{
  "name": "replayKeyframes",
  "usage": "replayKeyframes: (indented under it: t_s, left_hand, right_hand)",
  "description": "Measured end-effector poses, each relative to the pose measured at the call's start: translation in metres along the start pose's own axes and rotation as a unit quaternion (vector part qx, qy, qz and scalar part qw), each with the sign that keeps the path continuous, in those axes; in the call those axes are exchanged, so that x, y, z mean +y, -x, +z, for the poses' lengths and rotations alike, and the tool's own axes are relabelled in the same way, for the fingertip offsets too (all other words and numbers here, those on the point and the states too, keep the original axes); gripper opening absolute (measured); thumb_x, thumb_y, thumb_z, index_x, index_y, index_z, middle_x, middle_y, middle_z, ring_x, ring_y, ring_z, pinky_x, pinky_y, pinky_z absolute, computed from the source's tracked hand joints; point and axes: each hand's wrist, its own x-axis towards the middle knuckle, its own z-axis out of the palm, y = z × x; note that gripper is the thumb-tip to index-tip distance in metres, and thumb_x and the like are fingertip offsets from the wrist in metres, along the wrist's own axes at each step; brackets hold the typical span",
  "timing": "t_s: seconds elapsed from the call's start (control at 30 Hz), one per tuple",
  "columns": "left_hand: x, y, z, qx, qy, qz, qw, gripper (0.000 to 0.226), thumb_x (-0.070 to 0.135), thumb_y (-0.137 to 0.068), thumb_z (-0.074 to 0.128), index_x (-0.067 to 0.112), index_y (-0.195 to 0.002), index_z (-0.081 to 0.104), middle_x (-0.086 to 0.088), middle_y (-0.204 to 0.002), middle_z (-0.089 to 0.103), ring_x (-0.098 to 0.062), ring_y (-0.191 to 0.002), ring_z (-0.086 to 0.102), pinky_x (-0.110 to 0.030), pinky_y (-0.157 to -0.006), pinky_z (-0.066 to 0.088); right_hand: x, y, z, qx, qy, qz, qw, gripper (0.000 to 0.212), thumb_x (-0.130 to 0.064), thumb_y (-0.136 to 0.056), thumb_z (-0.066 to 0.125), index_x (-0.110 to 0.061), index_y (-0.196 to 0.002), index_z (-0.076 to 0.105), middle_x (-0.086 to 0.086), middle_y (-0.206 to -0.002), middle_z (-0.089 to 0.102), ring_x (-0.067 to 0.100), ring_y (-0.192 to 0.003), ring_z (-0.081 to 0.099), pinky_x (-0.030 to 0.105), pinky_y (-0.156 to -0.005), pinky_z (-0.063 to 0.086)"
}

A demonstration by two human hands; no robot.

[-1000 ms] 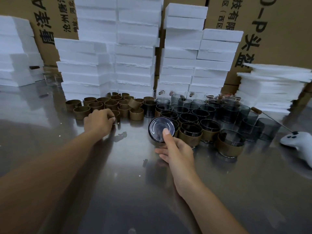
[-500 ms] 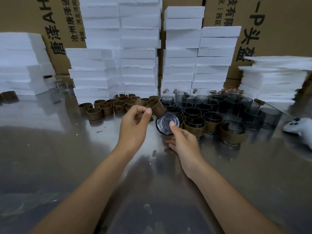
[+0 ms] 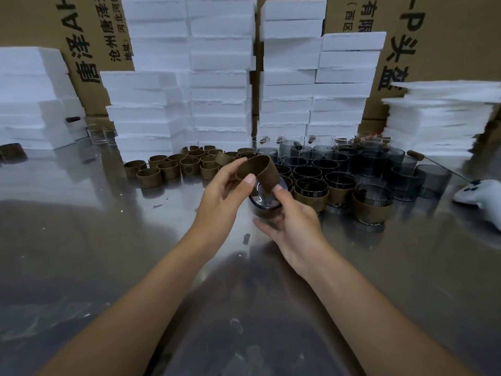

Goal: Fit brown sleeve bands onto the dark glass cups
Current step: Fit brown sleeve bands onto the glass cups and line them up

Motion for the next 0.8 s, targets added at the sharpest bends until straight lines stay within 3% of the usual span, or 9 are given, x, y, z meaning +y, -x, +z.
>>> replayKeyframes:
  t_s: [0.1,0.2,0.33,0.43,0.57,0.67,0.8]
  left_hand:
    - [0.001,0.003,0.001,-0.024,0.025,0.007,0.999,0.037,0.014,-0.092,0.054,0.013,-0.129,0.051,0.006,-0.119,0.063,0.001,-0.110,0.059,-0.013,-0.090,0.045]
    - [0.002,0.007,0.004,-0.047,0.028,0.016,0.998,0.046,0.020,-0.086,0.056,0.011,-0.130,0.047,0.000,-0.122,0.062,0.001,-0.110,0.060,-0.011,-0.086,0.045]
    - [0.004,0.008,0.006,-0.050,0.019,0.028,0.998,0.052,0.027,-0.078,0.060,0.015,-0.127,0.048,0.000,-0.118,0.063,-0.006,-0.105,0.060,-0.018,-0.089,0.047]
    - [0.003,0.008,0.005,-0.048,0.001,0.032,0.998,0.052,0.029,-0.076,0.063,0.019,-0.125,0.052,0.001,-0.121,0.063,-0.010,-0.114,0.058,-0.019,-0.092,0.047]
    - [0.002,0.006,0.005,-0.055,-0.019,0.035,0.998,0.048,0.029,-0.076,0.065,0.022,-0.122,0.055,0.008,-0.116,0.064,-0.004,-0.111,0.059,-0.019,-0.091,0.048]
    - [0.000,0.006,0.005,-0.068,-0.027,0.034,0.997,0.047,0.031,-0.075,0.066,0.025,-0.120,0.054,0.013,-0.114,0.064,-0.001,-0.114,0.057,-0.017,-0.094,0.046]
    - [0.000,0.006,0.005,-0.076,-0.022,0.038,0.996,0.049,0.030,-0.076,0.065,0.023,-0.123,0.052,0.009,-0.118,0.062,-0.003,-0.115,0.056,-0.014,-0.090,0.045]
  right_hand:
    - [-0.003,0.003,0.001,-0.002,-0.057,0.018,0.998,0.008,-0.018,-0.092,0.061,-0.013,-0.094,0.067,0.004,-0.084,0.065,0.016,-0.080,0.064,0.025,-0.056,0.055]
    - [-0.005,0.006,0.001,-0.008,-0.085,0.021,0.996,0.033,-0.020,-0.089,0.064,-0.029,-0.121,0.059,0.004,-0.095,0.066,0.016,-0.077,0.064,0.025,-0.054,0.052]
    - [-0.009,0.008,0.001,-0.026,-0.091,0.036,0.995,0.015,-0.035,-0.094,0.055,-0.031,-0.103,0.067,-0.002,-0.092,0.067,0.009,-0.069,0.066,0.020,-0.053,0.048]
    - [-0.009,0.008,0.002,-0.021,-0.087,0.060,0.994,0.026,-0.047,-0.090,0.056,-0.025,-0.097,0.069,0.003,-0.094,0.060,0.013,-0.079,0.056,0.019,-0.049,0.045]
    - [-0.012,0.010,0.003,-0.044,-0.076,0.075,0.993,0.051,-0.066,-0.065,0.061,-0.021,-0.088,0.072,0.005,-0.092,0.061,0.014,-0.072,0.059,0.018,-0.048,0.043]
    - [-0.013,0.011,0.003,-0.064,-0.062,0.070,0.994,0.064,-0.069,-0.052,0.064,-0.021,-0.094,0.072,0.003,-0.090,0.062,0.011,-0.070,0.055,0.018,-0.050,0.043]
    - [-0.015,0.013,0.002,-0.078,-0.058,0.068,0.993,0.062,-0.063,-0.047,0.072,-0.022,-0.093,0.071,0.001,-0.089,0.066,0.010,-0.067,0.060,0.018,-0.052,0.045]
